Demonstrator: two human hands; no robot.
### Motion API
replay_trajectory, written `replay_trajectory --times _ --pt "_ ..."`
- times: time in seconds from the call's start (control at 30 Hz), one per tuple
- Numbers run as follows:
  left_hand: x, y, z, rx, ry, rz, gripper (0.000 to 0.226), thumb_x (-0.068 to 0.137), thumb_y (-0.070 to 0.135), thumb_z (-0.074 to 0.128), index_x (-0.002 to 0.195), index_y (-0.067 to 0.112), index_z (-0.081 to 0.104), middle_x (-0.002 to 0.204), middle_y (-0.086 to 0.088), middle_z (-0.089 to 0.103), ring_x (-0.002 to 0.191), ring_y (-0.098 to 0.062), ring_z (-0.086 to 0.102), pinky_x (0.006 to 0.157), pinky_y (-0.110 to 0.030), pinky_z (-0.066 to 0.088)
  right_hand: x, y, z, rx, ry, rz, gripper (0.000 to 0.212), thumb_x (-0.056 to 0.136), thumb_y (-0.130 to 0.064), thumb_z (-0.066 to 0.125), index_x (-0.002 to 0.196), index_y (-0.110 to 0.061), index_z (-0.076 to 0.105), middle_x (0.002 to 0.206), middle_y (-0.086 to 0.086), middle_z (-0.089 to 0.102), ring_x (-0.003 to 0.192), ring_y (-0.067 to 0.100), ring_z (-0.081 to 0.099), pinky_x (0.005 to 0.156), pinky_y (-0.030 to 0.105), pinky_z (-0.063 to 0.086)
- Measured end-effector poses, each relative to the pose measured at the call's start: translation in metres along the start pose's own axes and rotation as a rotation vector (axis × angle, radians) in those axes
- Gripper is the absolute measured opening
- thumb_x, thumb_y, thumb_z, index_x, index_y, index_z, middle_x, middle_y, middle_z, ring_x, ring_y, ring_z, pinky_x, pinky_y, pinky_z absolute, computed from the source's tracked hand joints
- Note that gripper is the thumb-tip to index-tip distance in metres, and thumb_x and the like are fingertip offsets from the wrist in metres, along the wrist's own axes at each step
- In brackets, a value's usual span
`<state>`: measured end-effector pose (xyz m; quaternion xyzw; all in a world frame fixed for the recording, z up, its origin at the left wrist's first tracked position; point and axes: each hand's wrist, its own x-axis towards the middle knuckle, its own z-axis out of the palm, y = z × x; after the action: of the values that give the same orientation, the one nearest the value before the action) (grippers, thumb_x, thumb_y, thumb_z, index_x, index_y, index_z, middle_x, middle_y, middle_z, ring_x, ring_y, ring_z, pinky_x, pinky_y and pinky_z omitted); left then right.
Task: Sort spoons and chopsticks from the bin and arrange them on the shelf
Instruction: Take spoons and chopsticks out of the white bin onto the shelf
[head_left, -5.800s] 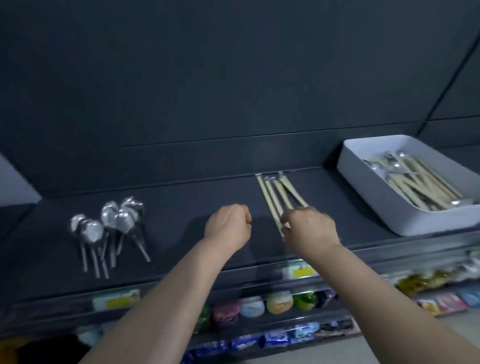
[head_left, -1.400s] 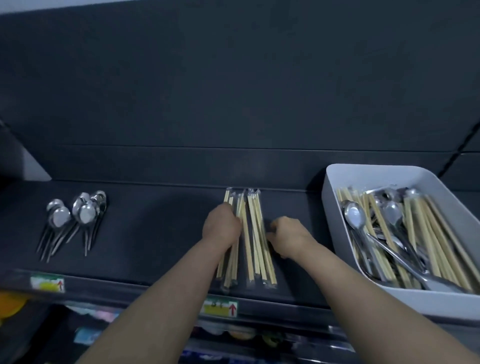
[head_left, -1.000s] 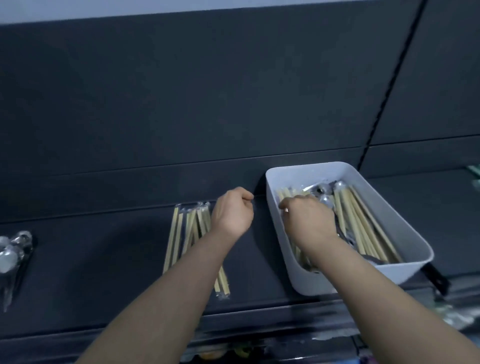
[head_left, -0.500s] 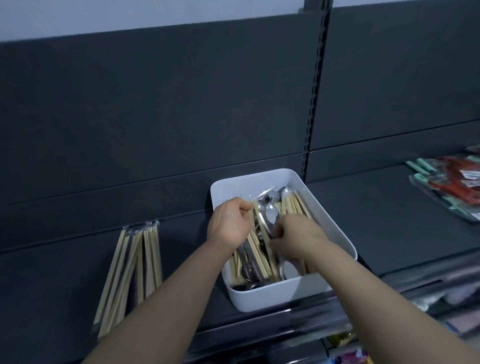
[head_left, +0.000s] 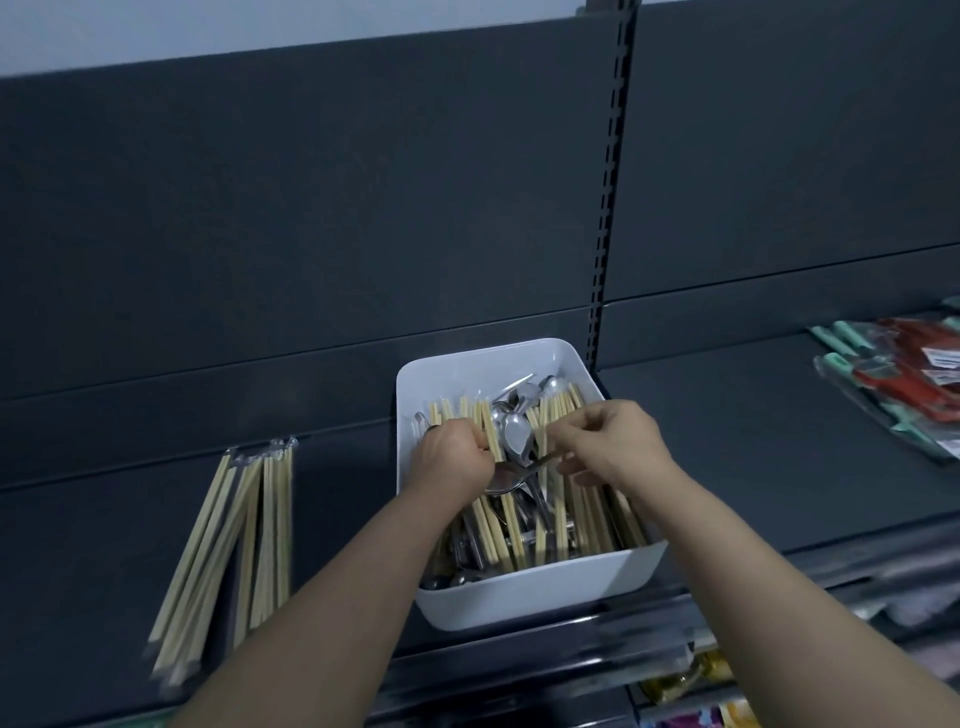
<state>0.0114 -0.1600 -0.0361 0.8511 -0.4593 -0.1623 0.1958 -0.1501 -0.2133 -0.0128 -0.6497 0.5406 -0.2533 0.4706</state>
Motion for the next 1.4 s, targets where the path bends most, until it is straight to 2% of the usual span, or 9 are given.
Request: replay_trajectory --times 0.13,0.3,0.5,0.63,0.7,0.83,0.9,1.1,1.4 --pt "0.0 0.01 0.007 0.012 -0.006 0.007 0.011 0.085 0.009 0.057 0.09 0.009 0.067 0.097 -0.009 0.068 0.091 -0.029 0.06 0.077 -0.035 0.053 0.001 -0.002 -0.012 -0.504 -0.196 -0.056 0.006 0.083 -0.022 0.072 0.08 -0.018 0.076 0.074 -0.003 0.074 0.071 0.013 0.071 0.075 0.034 0.06" --pt "-0.004 0.011 0.007 -0.05 0.062 0.018 0.02 0.089 0.009 0.048 0.092 0.021 0.064 0.102 -0.006 0.066 0.099 -0.031 0.06 0.083 -0.037 0.053 0.002 0.004 0.009 -0.884 -0.307 -0.07 0.034 0.069 -0.034 0.084 0.097 -0.019 0.073 0.095 0.001 0.07 0.09 0.02 0.065 0.08 0.034 0.056" --pt "-0.004 -0.003 0.001 -0.123 0.23 0.014 0.029 0.093 0.013 0.046 0.119 0.011 0.059 0.11 -0.009 0.066 0.1 -0.029 0.06 0.08 -0.033 0.05 0.009 0.013 0.014 -0.684 -0.182 -0.039 0.021 0.08 -0.034 0.073 0.089 -0.015 0.071 0.087 0.001 0.067 0.082 0.018 0.064 0.065 0.026 0.049" --pt "0.002 0.002 0.009 -0.154 0.076 -0.037 0.031 0.092 0.029 0.051 0.087 0.002 0.065 0.086 -0.015 0.07 0.083 -0.032 0.065 0.073 -0.036 0.054 0.014 0.013 0.017 -0.518 -0.149 -0.013 0.015 0.085 -0.032 0.07 0.094 -0.02 0.068 0.097 0.0 0.067 0.092 0.019 0.062 0.071 0.025 0.046" --pt "0.002 0.006 0.015 -0.184 0.01 -0.042 0.036 0.091 0.032 0.052 0.082 0.0 0.067 0.081 -0.015 0.07 0.078 -0.031 0.067 0.072 -0.039 0.054 0.014 0.013 0.018 -0.479 -0.13 -0.012 0.016 0.088 -0.031 0.068 0.098 -0.02 0.066 0.101 0.001 0.066 0.095 0.021 0.062 0.074 0.027 0.048" --pt "0.005 0.011 0.02 -0.061 0.034 -0.053 0.023 0.087 0.024 0.058 0.07 0.009 0.056 0.065 -0.004 0.055 0.06 -0.021 0.052 0.052 -0.028 0.039 0.017 0.011 0.013 -0.494 -0.053 -0.043 0.017 0.095 -0.024 0.056 0.105 -0.011 0.061 0.108 0.009 0.064 0.099 0.027 0.061 0.076 0.03 0.048" --pt "0.008 0.015 0.024 -0.031 -0.028 -0.058 0.026 0.083 0.025 0.065 0.063 0.012 0.055 0.062 -0.003 0.055 0.062 -0.022 0.057 0.056 -0.029 0.044 0.019 0.009 0.011 -0.497 -0.03 -0.06 0.02 0.096 -0.022 0.052 0.11 -0.009 0.059 0.112 0.011 0.062 0.102 0.029 0.059 0.073 0.028 0.044" --pt "0.011 0.035 0.036 0.13 -0.071 -0.102 0.035 0.07 0.046 0.074 0.079 0.016 0.061 0.075 0.0 0.063 0.068 -0.019 0.06 0.05 -0.025 0.038 0.026 0.009 0.001 -0.47 -0.04 -0.074 0.017 0.093 -0.018 0.051 0.107 -0.008 0.056 0.108 0.012 0.062 0.097 0.03 0.059 0.067 0.028 0.04" --pt "0.011 0.03 0.028 0.009 -0.135 -0.181 0.023 0.073 0.024 0.076 0.071 0.012 0.056 0.069 -0.004 0.058 0.072 -0.023 0.061 0.056 -0.026 0.043 0.037 0.015 0.004 -0.295 -0.062 -0.116 0.004 0.088 -0.016 0.051 0.091 -0.015 0.049 0.089 0.012 0.069 0.082 0.029 0.068 0.073 0.043 0.057"
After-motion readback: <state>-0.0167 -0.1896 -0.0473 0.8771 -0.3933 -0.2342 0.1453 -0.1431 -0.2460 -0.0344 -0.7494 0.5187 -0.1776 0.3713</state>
